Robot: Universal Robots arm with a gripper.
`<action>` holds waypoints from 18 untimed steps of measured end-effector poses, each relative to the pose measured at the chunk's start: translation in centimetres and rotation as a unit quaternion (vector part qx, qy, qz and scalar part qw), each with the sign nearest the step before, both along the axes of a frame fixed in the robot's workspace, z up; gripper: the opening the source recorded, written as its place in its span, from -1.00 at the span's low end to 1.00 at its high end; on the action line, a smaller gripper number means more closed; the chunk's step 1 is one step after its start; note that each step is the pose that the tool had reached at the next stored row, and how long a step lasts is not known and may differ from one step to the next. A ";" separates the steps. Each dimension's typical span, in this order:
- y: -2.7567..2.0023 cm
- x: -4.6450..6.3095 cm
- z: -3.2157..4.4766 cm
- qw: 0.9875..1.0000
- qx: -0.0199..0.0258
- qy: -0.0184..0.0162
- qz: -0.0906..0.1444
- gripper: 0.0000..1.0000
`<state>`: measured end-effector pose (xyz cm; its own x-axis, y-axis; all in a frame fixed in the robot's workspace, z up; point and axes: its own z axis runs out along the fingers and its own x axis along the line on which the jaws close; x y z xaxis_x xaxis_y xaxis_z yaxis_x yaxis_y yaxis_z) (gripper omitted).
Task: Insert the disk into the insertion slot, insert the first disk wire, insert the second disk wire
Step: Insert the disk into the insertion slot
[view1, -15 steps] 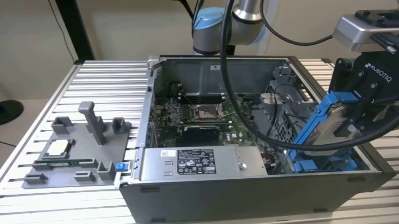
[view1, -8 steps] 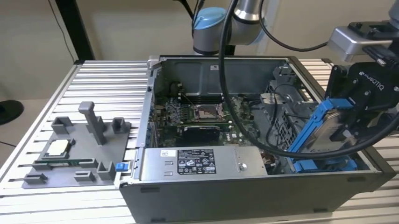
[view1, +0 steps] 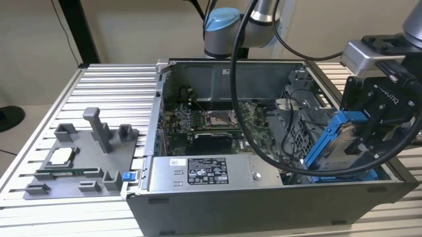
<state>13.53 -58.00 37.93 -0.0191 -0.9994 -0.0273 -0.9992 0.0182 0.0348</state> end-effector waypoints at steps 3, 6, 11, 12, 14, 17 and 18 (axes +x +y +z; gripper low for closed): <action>0.00 0.0 0.03 1.000 0.000 0.000 0.000 1.00; 0.00 0.0 0.73 1.000 0.000 0.000 0.000 1.00; 0.02 -0.1 1.56 1.000 0.000 0.000 0.000 1.00; 0.13 -0.2 1.56 1.000 0.000 -0.001 0.000 1.00; 0.56 -0.8 1.45 1.000 0.000 -0.006 0.000 1.00; 1.40 -1.4 1.22 1.000 0.000 -0.015 0.000 1.00; 1.71 -1.5 1.16 1.000 0.000 -0.018 0.000 1.00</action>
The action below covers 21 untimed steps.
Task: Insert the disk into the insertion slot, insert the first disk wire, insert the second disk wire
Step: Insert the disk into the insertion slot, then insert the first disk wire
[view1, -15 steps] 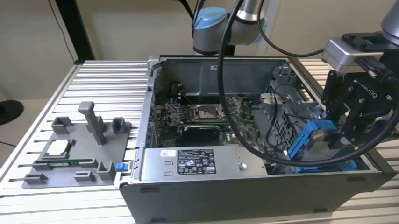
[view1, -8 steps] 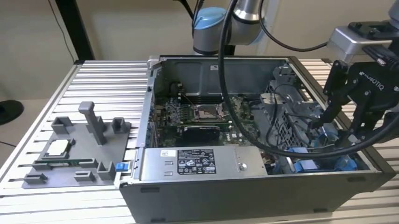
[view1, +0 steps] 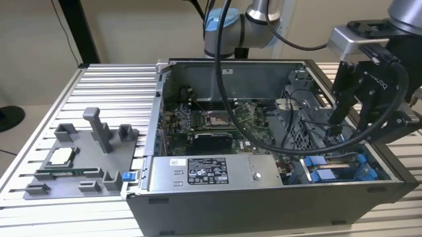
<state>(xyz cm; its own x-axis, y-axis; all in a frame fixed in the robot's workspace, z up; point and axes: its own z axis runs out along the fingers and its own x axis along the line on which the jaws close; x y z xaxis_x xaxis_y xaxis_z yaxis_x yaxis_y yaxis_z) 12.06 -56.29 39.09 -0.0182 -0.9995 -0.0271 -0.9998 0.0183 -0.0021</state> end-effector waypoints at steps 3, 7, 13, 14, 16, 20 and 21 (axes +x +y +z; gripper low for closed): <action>0.98 -0.1 -0.20 1.000 -0.001 -0.011 0.001 1.00; 1.17 -0.4 -0.37 1.000 -0.010 -0.023 0.002 1.00; 1.19 -1.3 -0.43 0.999 -0.017 -0.030 0.002 1.00; 1.19 -1.4 -0.48 0.999 -0.017 -0.034 0.003 1.00; 1.23 -1.6 -0.60 0.999 -0.017 -0.041 0.004 1.00; 1.38 -1.6 -0.77 0.998 -0.017 -0.055 0.007 -1.00; 1.42 -1.7 -0.78 0.998 -0.017 -0.056 0.007 -1.00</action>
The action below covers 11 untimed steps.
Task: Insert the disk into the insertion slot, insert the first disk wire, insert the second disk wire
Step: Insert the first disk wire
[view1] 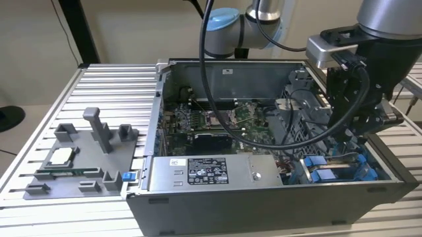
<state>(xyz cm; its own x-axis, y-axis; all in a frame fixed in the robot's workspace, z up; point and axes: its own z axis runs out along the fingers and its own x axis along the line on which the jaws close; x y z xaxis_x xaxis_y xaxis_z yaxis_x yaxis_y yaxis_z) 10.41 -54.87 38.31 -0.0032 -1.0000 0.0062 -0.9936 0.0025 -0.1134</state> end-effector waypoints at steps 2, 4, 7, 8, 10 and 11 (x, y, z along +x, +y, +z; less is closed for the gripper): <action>0.09 0.0 -0.01 1.000 0.000 -0.001 0.000 -1.00; 0.18 0.0 -0.01 1.000 0.000 -0.002 0.000 -1.00; 0.22 0.0 -0.02 1.000 0.002 -0.003 0.000 -1.00; 0.23 0.0 -0.02 1.000 0.002 -0.003 0.000 -1.00; 0.24 0.0 -0.02 1.000 0.002 -0.003 0.000 -1.00; 0.24 0.0 -0.02 1.000 0.002 -0.003 0.000 -1.00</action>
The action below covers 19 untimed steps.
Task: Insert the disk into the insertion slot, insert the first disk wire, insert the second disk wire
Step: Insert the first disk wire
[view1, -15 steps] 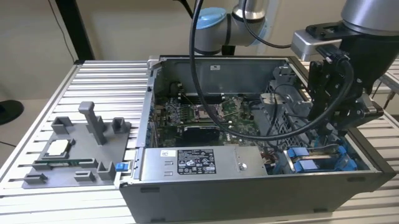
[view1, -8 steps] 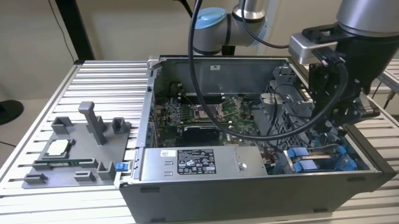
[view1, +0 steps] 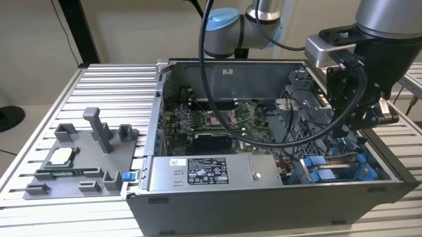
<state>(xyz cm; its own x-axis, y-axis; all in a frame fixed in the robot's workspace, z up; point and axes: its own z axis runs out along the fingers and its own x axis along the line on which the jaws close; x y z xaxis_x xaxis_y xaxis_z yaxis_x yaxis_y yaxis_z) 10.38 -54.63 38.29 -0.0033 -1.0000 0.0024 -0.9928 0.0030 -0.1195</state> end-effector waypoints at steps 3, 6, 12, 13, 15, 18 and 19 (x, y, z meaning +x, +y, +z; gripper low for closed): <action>0.00 0.0 -0.03 1.000 0.003 0.000 0.000 -1.00; 0.00 0.0 -0.04 1.000 0.004 -0.001 0.000 -1.00; -0.13 0.0 -0.13 1.000 0.004 -0.001 -0.001 -1.00; -0.28 0.0 -0.16 1.000 0.004 -0.001 -0.001 -1.00; -0.67 0.1 -0.28 1.000 0.004 -0.001 -0.001 -1.00; -1.26 0.3 -0.51 1.000 0.004 -0.001 -0.002 -1.00; -1.45 0.3 -0.60 1.000 0.004 -0.001 -0.002 -1.00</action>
<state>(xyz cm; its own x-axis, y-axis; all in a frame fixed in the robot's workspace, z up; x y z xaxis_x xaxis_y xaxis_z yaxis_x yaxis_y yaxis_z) 10.69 -56.08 37.69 -0.0080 -1.0000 -0.0050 -0.9927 0.0085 -0.1206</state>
